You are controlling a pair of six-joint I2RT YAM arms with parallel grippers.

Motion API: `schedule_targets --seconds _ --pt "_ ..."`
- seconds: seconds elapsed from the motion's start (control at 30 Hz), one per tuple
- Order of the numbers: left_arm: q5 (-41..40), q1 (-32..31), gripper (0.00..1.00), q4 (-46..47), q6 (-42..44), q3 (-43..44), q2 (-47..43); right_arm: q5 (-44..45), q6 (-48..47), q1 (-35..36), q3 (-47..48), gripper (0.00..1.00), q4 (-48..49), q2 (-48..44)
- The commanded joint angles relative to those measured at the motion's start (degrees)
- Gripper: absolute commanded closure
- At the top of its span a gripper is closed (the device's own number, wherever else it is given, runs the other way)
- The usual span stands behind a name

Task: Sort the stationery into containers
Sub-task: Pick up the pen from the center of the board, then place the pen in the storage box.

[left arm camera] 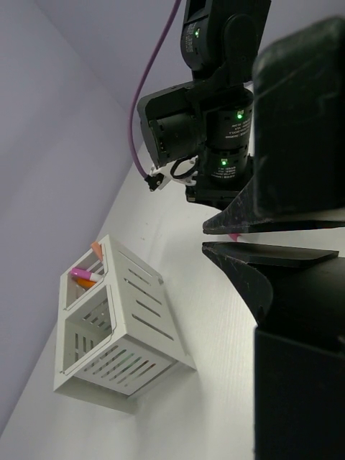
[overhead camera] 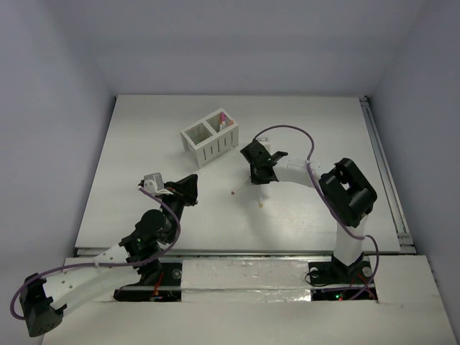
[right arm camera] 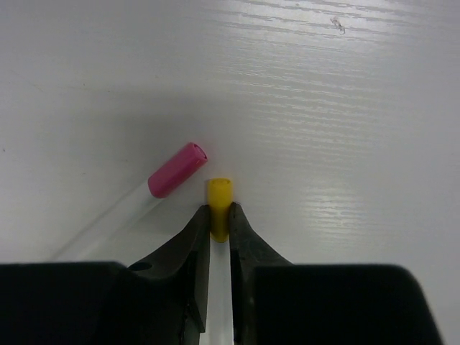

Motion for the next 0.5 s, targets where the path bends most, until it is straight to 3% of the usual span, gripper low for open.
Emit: schedule_targets --seconds 0.0,0.03,0.2,0.33,0.47 --pt "0.18 -0.29 0.93 2.90 -0.24 0.26 -0.78 3.48 -0.84 -0.04 -1.63 0.92 -5.69 -0.02" --pt "0.27 -0.29 0.93 2.99 -0.24 0.26 -0.78 3.83 -0.66 -0.04 -1.72 0.98 -5.78 -1.07" --pt "0.45 -0.29 0.93 3.07 -0.41 0.35 -0.34 4.19 -1.19 -0.04 -1.11 1.00 -3.59 -10.03" --pt "0.53 -0.29 0.93 3.25 -0.59 0.26 -0.17 -0.64 -3.56 -0.04 1.00 1.00 7.70 -17.33" --pt "0.27 -0.29 0.93 3.16 -0.68 0.26 0.01 0.12 -6.72 -0.04 6.44 1.00 21.79 -14.55"
